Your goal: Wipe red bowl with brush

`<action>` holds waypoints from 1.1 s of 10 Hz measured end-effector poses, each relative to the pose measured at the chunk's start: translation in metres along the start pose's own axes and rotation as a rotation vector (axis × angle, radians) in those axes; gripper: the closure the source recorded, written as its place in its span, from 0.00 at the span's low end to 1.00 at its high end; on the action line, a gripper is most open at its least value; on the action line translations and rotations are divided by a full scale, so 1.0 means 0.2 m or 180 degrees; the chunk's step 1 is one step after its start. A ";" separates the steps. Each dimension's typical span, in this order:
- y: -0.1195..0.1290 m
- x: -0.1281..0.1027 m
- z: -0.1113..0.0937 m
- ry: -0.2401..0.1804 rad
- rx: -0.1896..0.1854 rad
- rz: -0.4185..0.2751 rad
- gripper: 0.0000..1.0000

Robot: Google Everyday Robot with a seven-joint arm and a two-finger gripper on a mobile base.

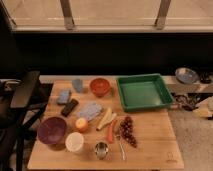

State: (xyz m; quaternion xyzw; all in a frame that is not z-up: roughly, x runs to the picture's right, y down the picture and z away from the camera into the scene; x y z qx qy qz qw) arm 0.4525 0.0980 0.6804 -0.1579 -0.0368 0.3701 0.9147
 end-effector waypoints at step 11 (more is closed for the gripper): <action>0.51 -0.83 0.26 -0.0443 -0.0556 -0.0892 1.00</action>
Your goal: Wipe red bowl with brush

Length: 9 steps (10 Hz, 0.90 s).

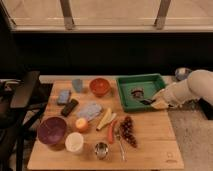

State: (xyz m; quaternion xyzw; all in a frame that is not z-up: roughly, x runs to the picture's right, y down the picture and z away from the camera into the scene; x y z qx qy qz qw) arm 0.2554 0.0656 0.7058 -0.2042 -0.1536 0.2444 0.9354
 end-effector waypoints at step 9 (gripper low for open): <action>-0.17 -0.27 0.01 -0.0379 0.0111 -0.0129 1.00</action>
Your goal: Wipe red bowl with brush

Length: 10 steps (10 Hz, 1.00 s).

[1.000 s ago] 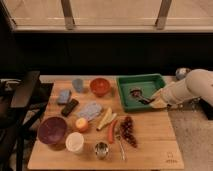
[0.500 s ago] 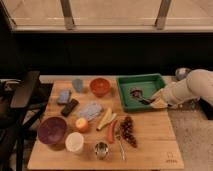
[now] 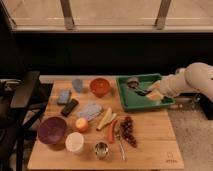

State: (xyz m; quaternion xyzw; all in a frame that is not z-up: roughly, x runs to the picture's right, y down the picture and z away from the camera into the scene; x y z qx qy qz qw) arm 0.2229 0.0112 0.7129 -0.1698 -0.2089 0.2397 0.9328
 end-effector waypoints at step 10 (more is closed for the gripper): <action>0.04 -0.62 0.58 -0.0448 -0.0903 -0.0366 1.00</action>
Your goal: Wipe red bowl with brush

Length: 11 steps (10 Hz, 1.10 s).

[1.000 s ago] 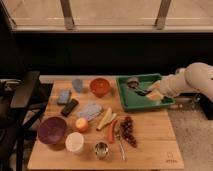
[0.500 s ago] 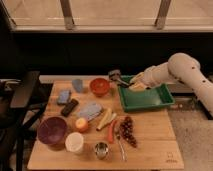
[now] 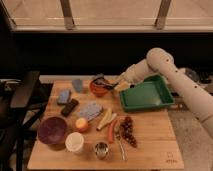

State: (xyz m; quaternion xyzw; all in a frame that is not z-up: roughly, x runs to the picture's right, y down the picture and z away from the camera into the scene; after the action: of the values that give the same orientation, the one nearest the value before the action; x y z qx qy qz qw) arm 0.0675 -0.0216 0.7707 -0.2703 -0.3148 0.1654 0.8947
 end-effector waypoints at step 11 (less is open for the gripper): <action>-0.18 0.07 0.15 0.0653 0.0354 0.0409 1.00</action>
State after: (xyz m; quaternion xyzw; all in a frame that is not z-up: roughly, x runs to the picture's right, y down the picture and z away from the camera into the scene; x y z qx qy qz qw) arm 0.0629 -0.0325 0.8197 -0.2554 -0.1940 0.2111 0.9234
